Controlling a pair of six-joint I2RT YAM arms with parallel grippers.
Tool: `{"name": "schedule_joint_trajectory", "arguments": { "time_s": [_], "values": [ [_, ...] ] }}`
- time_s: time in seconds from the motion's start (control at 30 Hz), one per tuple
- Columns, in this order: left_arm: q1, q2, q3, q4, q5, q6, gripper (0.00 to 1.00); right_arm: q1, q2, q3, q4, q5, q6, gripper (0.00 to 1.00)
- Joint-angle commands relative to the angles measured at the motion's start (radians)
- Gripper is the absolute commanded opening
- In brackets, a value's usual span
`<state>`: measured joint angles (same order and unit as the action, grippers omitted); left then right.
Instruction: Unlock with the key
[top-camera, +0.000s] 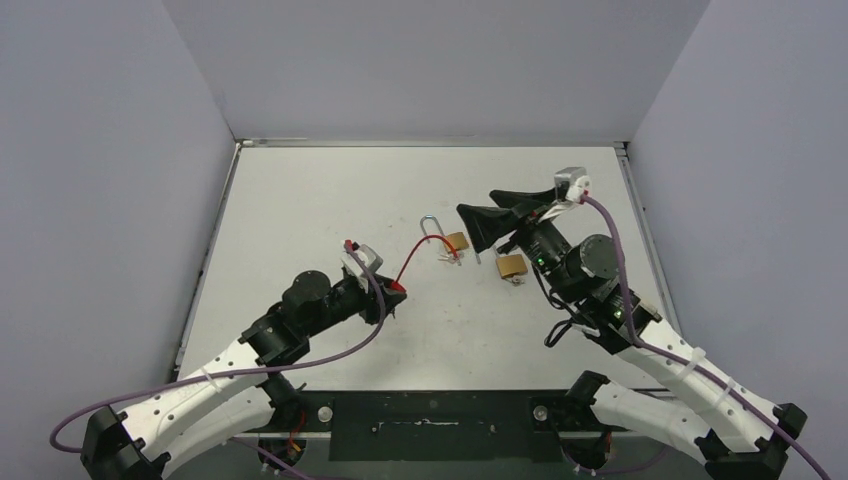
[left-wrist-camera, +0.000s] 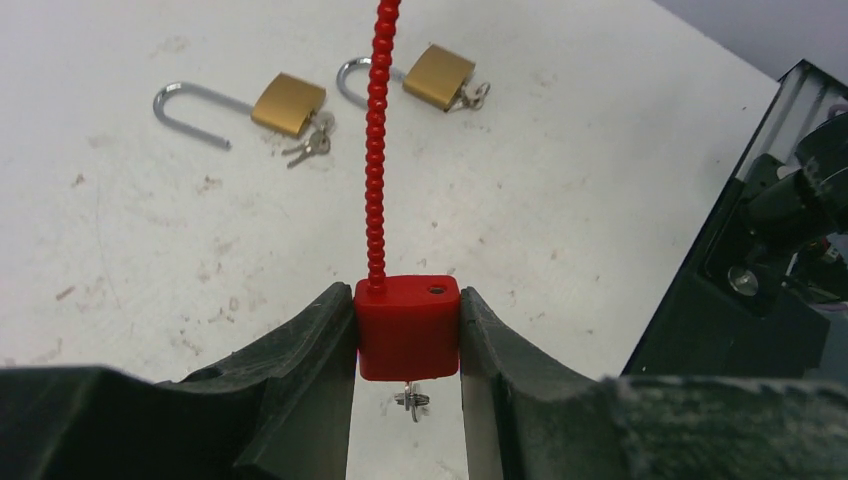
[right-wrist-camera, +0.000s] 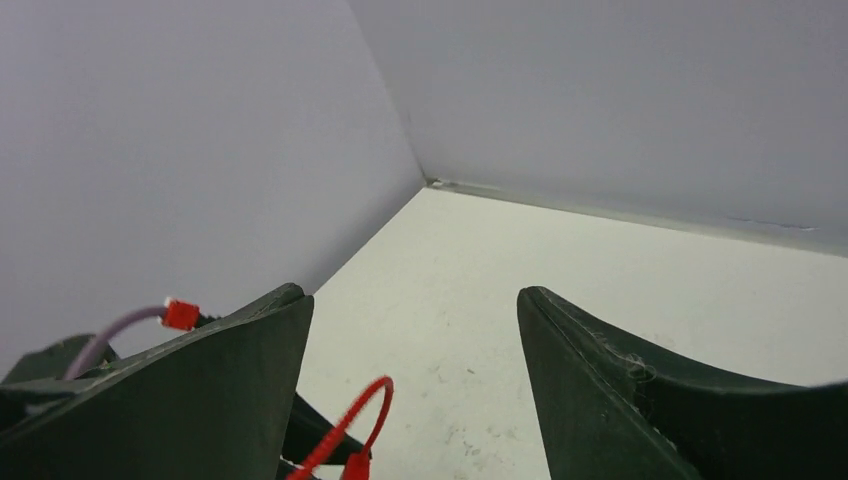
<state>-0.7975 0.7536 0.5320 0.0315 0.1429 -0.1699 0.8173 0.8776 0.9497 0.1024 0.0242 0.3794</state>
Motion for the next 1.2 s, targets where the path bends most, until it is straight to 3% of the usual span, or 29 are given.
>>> {"name": "schedule_joint_trajectory", "arguments": {
  "time_s": [0.0,0.3,0.47,0.67,0.83,1.0,1.17],
  "values": [
    [-0.005,-0.038,-0.061,0.062,-0.077,-0.066,0.0,-0.005,-0.069,-0.028,0.029,0.201,0.026,0.78],
    [-0.006,0.034,-0.067,0.004,-0.222,-0.159,0.0,-0.004,-0.151,-0.061,-0.022,0.417,0.065,0.83],
    [-0.005,0.209,0.071,-0.166,-0.446,-0.354,0.0,-0.005,-0.136,-0.065,-0.075,0.421,0.112,0.83],
    [0.004,0.437,0.197,-0.223,-0.577,-0.485,0.0,-0.006,-0.111,-0.098,-0.099,0.397,0.188,0.83],
    [0.026,0.589,0.267,-0.282,-0.632,-0.609,0.0,-0.008,-0.109,-0.125,-0.161,0.375,0.25,0.83],
    [0.048,0.728,0.329,-0.317,-0.639,-0.637,0.0,-0.008,-0.115,-0.154,-0.187,0.363,0.288,0.83],
    [0.077,0.827,0.371,-0.332,-0.608,-0.632,0.11,-0.009,-0.108,-0.161,-0.209,0.336,0.316,0.83]
  ]
}}
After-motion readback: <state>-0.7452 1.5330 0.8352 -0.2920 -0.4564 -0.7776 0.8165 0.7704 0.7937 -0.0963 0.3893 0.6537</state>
